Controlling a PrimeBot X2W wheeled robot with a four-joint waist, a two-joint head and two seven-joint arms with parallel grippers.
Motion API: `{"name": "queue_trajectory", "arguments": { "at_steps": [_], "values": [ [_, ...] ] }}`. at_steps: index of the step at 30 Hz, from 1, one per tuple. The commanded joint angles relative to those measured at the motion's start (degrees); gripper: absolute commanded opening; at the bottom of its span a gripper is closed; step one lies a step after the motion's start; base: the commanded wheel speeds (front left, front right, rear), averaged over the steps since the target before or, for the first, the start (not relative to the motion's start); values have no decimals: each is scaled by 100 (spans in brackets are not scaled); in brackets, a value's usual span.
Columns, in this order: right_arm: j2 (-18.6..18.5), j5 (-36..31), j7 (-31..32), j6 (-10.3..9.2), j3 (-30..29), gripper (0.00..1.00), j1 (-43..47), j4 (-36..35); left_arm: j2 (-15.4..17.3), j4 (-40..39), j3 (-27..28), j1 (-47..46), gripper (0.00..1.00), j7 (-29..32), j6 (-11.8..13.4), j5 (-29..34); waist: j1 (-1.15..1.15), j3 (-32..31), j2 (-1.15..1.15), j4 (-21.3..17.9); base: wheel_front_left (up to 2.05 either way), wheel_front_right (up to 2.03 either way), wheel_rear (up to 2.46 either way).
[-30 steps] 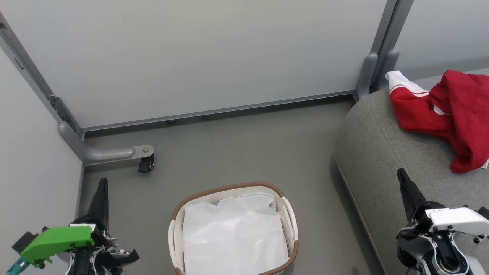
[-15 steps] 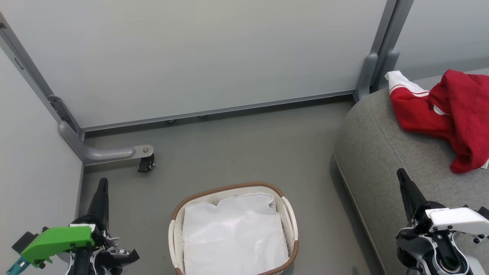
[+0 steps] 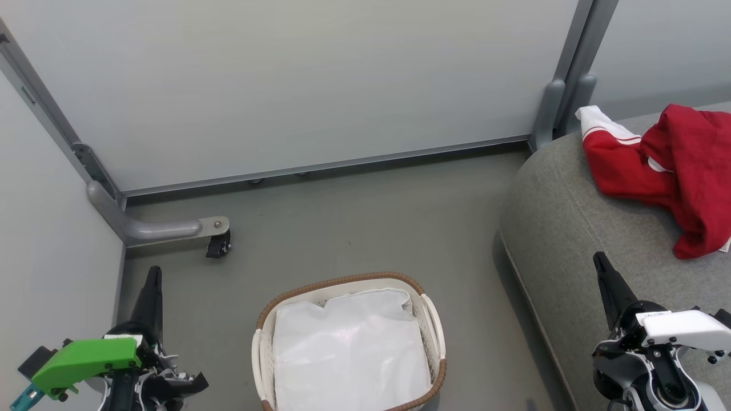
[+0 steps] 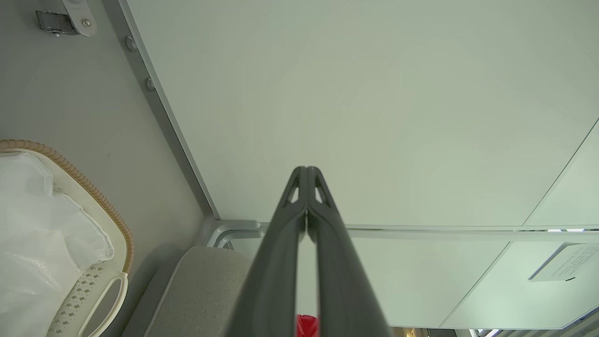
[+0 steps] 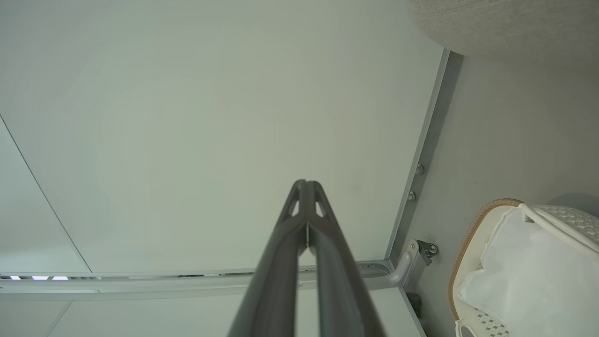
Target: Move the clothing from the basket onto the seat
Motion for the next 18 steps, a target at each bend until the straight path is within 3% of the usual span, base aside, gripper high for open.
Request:
{"name": "queue_trajectory", "arguments": {
  "at_steps": [1, 18],
  "values": [
    [-34, 20, 7, 0, -13, 0, 61, -16, 38, -8, 11, -58, 0, 27, -33, -19, 0, 0, 0, 0, 0, 0, 0],
    [-34, 20, 7, 0, -12, 0, 61, -16, 38, -8, 11, -58, 0, 27, -33, -19, 0, 0, 0, 0, 0, 0, 0]
  ]
}}
